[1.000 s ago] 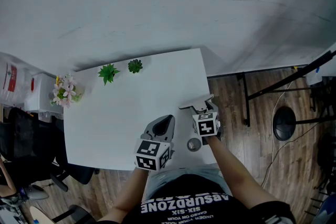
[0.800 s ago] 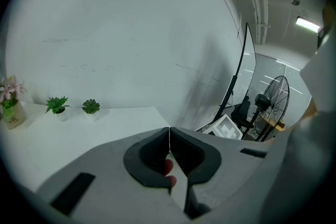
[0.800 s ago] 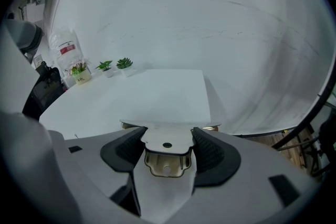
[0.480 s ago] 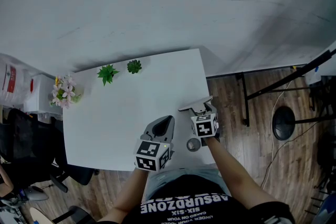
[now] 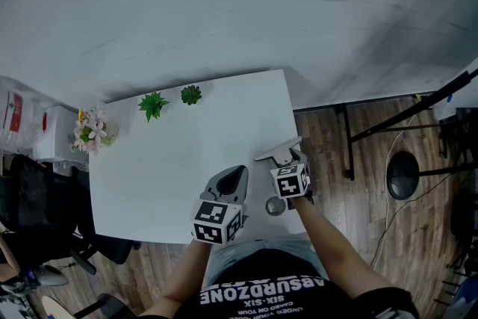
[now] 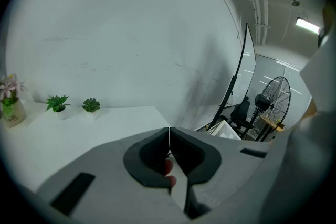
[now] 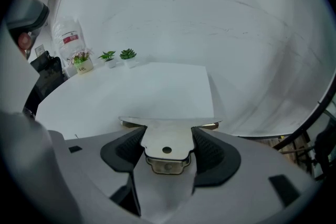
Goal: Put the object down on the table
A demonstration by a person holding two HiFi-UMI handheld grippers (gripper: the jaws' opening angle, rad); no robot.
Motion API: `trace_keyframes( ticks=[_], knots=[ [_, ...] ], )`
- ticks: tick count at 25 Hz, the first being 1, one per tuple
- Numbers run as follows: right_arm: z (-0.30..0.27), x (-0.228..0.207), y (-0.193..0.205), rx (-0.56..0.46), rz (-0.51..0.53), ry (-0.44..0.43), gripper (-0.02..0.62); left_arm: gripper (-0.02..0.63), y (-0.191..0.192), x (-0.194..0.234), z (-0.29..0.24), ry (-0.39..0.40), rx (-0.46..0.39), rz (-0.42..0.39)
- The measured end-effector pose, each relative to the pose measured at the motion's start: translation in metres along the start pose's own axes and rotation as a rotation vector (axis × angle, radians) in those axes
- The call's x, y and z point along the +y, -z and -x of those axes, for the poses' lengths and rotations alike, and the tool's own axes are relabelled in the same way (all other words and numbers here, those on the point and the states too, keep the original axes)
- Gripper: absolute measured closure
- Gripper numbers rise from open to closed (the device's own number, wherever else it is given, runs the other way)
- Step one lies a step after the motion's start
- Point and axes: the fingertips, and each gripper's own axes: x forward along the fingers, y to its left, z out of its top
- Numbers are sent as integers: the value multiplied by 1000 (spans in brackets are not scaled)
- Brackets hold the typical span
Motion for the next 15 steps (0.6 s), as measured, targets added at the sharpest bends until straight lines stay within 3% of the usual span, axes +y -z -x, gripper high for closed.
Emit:
trace_keyframes(
  ticks=[15],
  knots=[
    [-5, 2, 4, -54, -8, -38, 307, 607, 5, -2, 1, 11, 5, 6]
  ],
)
